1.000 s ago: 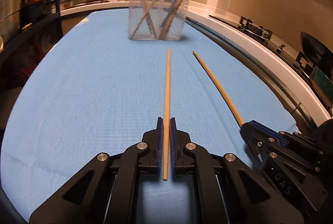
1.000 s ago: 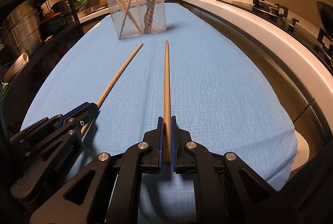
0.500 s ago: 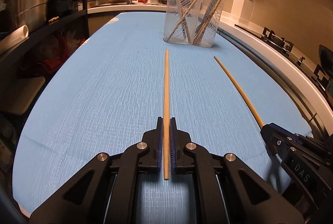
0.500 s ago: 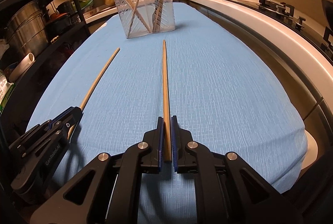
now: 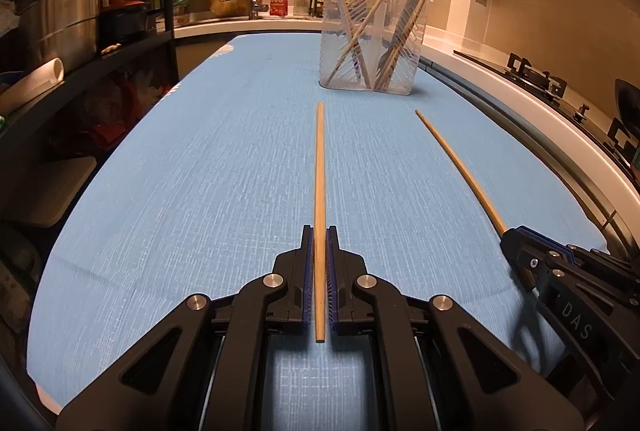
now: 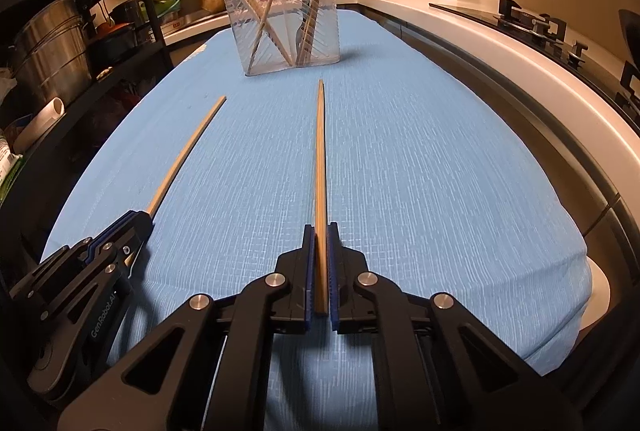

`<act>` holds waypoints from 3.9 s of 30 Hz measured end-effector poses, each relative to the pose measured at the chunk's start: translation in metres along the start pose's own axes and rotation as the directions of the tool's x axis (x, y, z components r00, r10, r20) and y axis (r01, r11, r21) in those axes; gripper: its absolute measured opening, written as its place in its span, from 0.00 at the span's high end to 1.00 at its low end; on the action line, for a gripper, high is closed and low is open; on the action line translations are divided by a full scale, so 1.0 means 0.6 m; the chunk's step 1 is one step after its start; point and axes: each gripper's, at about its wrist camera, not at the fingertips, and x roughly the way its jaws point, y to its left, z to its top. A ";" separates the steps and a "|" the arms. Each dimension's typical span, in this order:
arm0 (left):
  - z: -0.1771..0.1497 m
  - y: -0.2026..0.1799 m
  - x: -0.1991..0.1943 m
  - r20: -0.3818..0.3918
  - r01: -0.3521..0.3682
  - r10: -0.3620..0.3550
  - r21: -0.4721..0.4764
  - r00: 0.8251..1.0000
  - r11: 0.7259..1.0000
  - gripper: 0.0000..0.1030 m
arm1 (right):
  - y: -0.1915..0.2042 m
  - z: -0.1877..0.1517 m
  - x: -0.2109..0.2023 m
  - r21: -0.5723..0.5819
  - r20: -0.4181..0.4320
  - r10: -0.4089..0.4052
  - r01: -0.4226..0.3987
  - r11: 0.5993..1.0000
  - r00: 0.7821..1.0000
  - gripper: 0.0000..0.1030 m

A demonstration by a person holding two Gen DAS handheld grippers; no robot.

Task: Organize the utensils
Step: 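Close the left gripper on one chopstick while the right gripper grasps the other, then lift both chopsticks upright and carry them over the clear container, then lower both chopsticks into the container and open both grippers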

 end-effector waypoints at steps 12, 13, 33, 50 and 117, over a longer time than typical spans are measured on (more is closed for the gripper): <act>-0.007 -0.005 -0.002 0.018 -0.014 0.013 0.008 1.000 1.000 0.94 | 0.005 0.000 0.002 -0.014 0.006 -0.013 0.013 1.000 1.000 0.94; -0.007 -0.006 -0.002 0.017 -0.013 0.013 0.008 1.000 1.000 0.94 | 0.005 0.001 0.002 -0.015 0.006 -0.013 0.013 1.000 1.000 0.94; 0.019 -0.020 -0.069 0.125 -0.010 0.002 0.064 0.992 0.998 0.94 | 0.000 0.023 -0.061 -0.041 0.088 -0.030 0.034 0.999 0.996 0.94; 0.105 -0.039 -0.199 0.290 0.031 -0.051 0.075 0.956 0.997 0.94 | 0.003 0.106 -0.212 -0.088 0.301 -0.023 0.052 0.995 0.953 0.94; 0.566 -0.061 0.145 0.066 0.099 -0.102 0.047 0.993 0.994 0.94 | 0.046 0.613 0.039 -0.119 0.198 0.030 -0.006 0.993 0.980 0.87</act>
